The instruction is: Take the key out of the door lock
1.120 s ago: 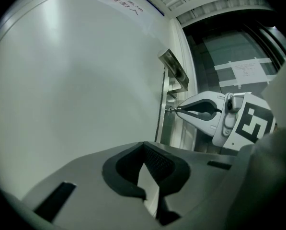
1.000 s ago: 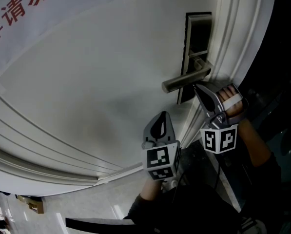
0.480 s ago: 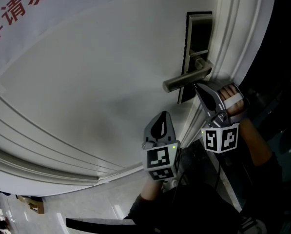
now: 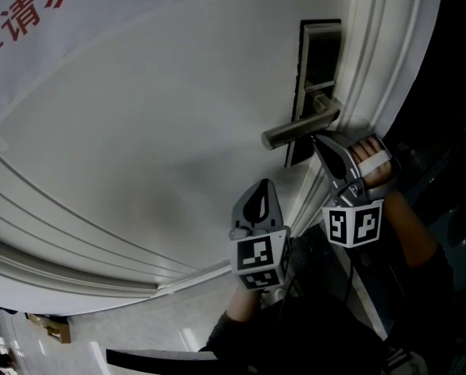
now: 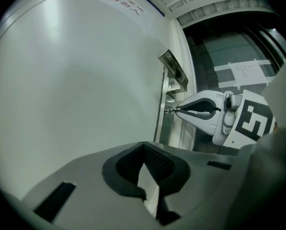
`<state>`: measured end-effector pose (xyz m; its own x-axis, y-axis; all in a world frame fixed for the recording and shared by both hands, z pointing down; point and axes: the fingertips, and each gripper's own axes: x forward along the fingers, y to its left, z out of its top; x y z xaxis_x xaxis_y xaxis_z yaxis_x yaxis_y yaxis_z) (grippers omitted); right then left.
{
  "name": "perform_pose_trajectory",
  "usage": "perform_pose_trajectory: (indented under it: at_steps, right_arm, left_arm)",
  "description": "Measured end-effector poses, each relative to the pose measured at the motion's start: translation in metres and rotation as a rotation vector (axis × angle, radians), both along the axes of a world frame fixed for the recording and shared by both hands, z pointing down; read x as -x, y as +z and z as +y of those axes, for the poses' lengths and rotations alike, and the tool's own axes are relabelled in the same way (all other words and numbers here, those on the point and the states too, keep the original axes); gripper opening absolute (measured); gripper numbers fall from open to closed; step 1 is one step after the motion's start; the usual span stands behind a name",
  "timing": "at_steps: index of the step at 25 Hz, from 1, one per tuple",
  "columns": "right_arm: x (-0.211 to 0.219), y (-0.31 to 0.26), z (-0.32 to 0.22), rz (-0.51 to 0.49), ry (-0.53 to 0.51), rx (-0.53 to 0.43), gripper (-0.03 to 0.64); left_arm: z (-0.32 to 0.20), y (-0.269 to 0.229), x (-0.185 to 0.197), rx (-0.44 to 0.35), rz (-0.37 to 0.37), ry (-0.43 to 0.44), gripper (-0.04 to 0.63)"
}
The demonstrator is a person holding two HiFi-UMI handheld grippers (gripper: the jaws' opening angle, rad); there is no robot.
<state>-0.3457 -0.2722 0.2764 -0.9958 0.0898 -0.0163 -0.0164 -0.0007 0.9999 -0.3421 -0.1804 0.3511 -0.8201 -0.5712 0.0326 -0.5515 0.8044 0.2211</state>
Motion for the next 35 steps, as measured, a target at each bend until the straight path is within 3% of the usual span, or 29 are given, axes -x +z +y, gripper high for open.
perform_pose_trajectory:
  at_steps: [9, 17, 35]
  right_arm:
    - [0.000, 0.002, 0.000, -0.022, 0.000, -0.083, 0.012]
    - [0.000, -0.001, 0.000, 0.016, 0.016, 0.018, 0.012]
    - [-0.008, 0.001, -0.001, 0.006, 0.018, -0.018, 0.012]
  left_arm:
    - [-0.002, 0.002, 0.000, -0.001, 0.005, 0.009, -0.001]
    - [0.000, 0.002, 0.002, -0.006, 0.005, 0.010, -0.001]
    - [-0.011, -0.005, -0.006, -0.005, -0.012, 0.039, -0.001]
